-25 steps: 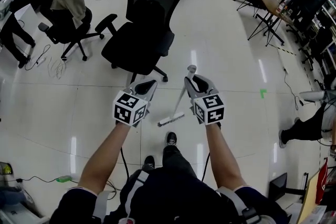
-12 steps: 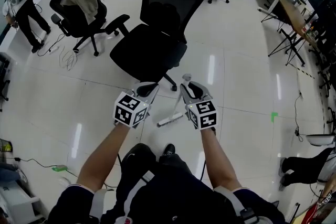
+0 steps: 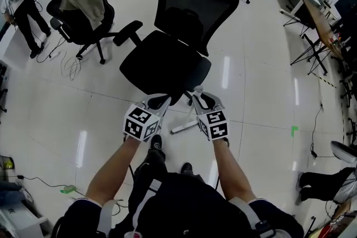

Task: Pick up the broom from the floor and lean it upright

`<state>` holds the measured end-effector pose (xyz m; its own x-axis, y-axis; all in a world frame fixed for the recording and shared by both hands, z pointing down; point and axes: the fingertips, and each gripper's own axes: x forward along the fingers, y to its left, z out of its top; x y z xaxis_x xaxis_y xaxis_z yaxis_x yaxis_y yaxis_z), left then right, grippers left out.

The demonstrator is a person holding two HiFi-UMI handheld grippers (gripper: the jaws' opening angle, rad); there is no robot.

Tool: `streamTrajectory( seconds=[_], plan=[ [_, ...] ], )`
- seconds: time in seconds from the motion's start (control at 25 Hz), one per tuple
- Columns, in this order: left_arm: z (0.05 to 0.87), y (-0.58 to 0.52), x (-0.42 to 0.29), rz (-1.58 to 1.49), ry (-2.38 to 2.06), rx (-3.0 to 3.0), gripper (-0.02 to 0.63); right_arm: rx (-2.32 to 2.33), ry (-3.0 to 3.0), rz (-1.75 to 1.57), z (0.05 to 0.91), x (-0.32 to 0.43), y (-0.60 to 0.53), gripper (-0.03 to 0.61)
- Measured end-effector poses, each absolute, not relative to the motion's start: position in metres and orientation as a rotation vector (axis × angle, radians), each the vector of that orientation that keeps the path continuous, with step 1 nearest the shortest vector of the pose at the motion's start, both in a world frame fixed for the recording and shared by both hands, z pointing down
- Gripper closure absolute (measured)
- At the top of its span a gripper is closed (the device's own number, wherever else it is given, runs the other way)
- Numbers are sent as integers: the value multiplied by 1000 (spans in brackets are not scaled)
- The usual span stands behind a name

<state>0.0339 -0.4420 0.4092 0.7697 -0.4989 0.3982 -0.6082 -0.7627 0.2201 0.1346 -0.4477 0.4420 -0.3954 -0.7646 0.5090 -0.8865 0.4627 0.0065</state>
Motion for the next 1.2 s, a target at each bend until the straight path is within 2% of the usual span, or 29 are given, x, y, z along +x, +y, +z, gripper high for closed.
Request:
streamTrajectory(
  seconds=[0.64,1.08,1.2],
  plan=[
    [443,-539,-4,464,-713,2571,614,1424,-2159,441,474,83,-602,482],
    [441,-574,-10,458,-837,2491,614,1391,-2182,478,483,86,-650,479],
    [438,-580,-4,445,-858,2481,614,1385,-2216,488,478,88,-656,460]
  ],
)
